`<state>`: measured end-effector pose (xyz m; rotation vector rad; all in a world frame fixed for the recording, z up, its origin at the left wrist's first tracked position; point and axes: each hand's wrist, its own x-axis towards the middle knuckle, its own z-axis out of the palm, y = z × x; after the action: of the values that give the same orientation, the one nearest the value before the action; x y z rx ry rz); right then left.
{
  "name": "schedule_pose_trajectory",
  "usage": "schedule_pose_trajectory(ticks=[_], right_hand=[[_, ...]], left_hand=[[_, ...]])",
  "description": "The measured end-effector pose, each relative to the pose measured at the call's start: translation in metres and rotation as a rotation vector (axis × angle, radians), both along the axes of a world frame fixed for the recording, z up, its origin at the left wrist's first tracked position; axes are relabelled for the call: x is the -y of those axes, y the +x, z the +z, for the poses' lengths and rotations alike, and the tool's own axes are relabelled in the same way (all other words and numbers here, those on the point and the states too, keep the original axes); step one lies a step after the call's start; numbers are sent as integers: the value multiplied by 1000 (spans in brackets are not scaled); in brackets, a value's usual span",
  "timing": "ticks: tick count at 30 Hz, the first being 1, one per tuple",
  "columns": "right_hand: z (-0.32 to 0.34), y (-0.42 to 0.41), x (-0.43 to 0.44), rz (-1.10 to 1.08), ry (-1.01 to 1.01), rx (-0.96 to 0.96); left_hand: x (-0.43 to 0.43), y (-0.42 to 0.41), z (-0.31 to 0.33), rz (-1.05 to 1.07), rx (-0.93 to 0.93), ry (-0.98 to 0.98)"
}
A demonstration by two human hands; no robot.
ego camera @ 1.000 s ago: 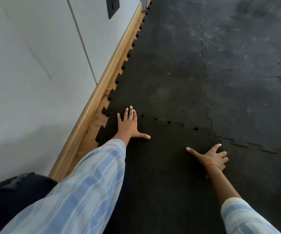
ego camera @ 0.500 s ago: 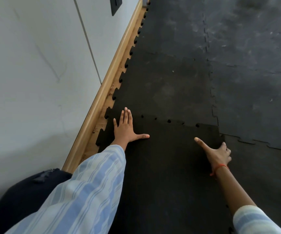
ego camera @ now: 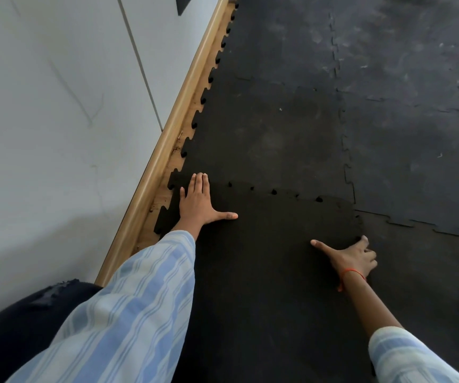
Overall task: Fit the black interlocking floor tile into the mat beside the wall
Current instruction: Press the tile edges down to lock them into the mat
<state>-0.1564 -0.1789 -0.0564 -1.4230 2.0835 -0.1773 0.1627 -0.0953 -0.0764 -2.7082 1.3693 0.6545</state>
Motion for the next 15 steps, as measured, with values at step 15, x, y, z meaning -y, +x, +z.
schedule_pose_trajectory(ticks=[15], right_hand=[[-1,0,-11,48,-78,-20]], left_hand=[[-13,0,-5,17,-34,55]])
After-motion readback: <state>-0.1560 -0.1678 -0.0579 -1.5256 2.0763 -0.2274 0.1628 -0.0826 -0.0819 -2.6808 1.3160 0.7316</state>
